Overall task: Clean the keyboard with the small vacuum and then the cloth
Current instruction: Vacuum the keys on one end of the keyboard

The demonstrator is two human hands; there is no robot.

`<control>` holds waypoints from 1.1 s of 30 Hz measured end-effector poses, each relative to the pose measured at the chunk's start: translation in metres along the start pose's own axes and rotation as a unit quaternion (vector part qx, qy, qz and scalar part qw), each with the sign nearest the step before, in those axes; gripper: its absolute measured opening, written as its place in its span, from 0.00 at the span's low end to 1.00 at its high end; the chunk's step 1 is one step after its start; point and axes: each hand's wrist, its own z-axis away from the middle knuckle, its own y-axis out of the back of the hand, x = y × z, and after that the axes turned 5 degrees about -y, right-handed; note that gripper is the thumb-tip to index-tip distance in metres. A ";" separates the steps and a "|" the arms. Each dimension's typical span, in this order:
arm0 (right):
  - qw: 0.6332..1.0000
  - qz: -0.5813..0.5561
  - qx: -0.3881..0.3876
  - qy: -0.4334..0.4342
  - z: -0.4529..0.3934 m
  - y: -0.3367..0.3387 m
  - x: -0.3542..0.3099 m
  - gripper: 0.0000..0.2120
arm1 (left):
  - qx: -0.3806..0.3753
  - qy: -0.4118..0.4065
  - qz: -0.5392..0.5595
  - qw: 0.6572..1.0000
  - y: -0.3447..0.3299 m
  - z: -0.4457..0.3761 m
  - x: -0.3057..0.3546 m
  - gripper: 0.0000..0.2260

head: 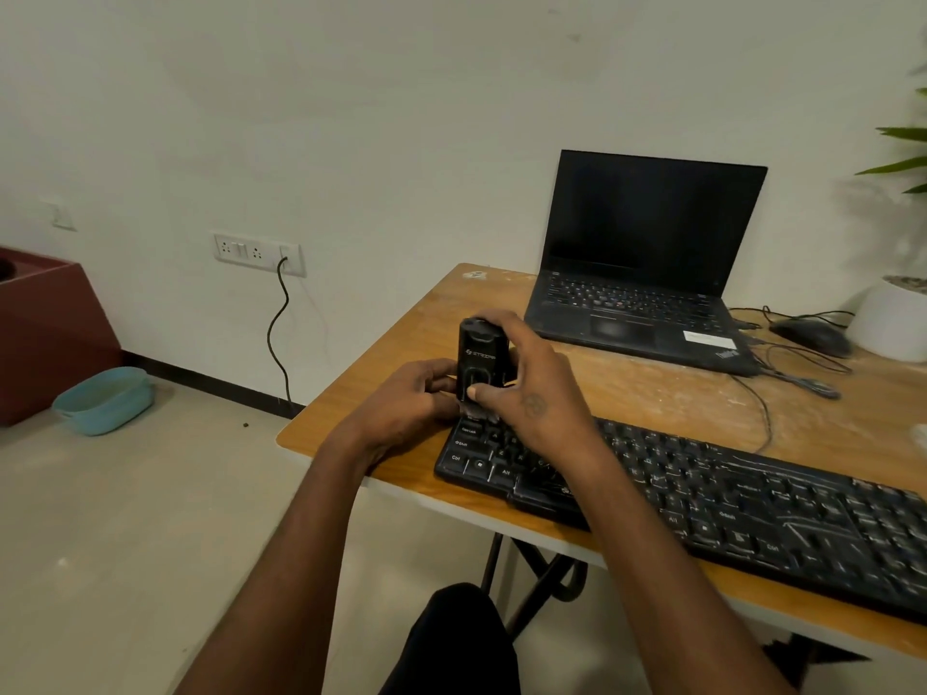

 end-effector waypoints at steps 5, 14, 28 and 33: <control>0.998 -0.022 0.023 -0.050 0.014 0.025 0.014 0.35 | 0.022 0.014 -0.032 0.999 0.004 -0.002 -0.001 0.20; 0.998 -0.001 0.015 -0.061 -0.005 0.009 0.002 0.34 | 0.019 0.019 -0.035 0.999 0.003 0.000 0.000 0.21; 0.992 0.033 0.059 -0.107 -0.007 0.022 0.011 0.25 | 0.022 0.023 -0.032 0.999 0.001 0.001 0.002 0.20; 0.996 0.042 0.027 -0.072 -0.015 0.005 0.006 0.26 | 0.019 0.021 -0.014 1.000 0.001 0.002 0.002 0.19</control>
